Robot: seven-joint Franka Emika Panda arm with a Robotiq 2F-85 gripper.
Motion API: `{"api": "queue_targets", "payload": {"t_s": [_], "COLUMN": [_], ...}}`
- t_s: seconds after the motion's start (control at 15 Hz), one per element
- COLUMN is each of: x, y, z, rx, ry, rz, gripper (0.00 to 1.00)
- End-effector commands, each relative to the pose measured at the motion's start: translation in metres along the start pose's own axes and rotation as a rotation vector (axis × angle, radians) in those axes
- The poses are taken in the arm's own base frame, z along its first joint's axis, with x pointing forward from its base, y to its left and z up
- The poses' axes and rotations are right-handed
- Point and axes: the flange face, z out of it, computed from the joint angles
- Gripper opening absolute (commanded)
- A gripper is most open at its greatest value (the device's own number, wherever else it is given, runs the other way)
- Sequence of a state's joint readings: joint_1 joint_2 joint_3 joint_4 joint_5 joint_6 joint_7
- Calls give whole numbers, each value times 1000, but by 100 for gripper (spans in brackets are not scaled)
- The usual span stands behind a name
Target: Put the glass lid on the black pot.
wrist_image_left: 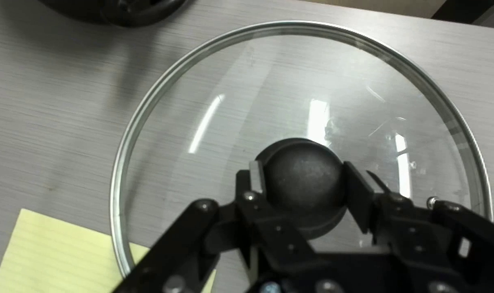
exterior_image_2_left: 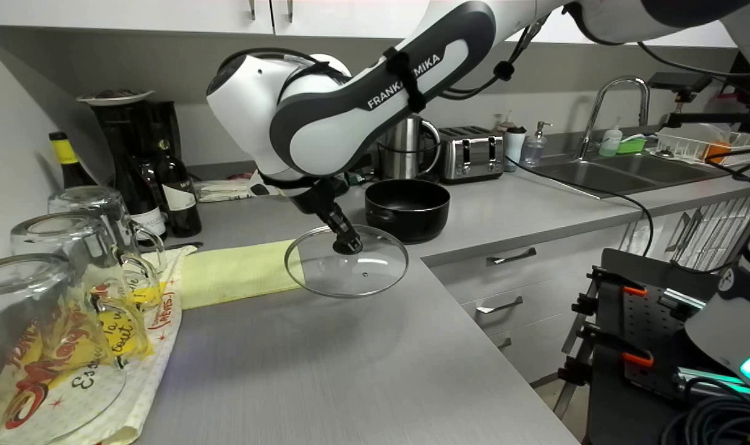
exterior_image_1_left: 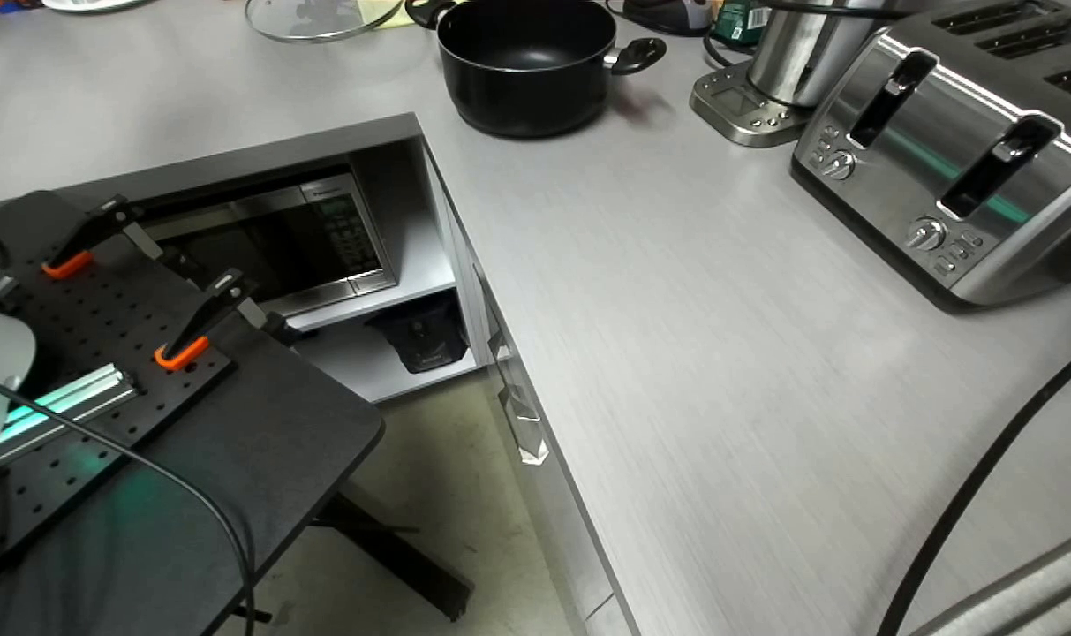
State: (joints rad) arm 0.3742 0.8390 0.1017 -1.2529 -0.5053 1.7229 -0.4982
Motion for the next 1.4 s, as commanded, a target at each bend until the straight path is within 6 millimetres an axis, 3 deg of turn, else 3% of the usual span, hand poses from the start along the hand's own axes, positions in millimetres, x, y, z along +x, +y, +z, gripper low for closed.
{"api": "queue_targets", "payload": {"t_s": [0.0, 0.33, 0.53, 0.93, 1.33], "x": [-37, -86, -123, -206, -284], "y": [-15, -20, -14, 26, 82], "z": [-27, -43, -47, -33, -9], "rx": [-43, -126, -182, -183, -128], "ry": [-28, -92, -121, -106, -47], "rz": [-83, -169, -182, -110, -24], "gripper": [25, 25, 25, 25, 25]}}
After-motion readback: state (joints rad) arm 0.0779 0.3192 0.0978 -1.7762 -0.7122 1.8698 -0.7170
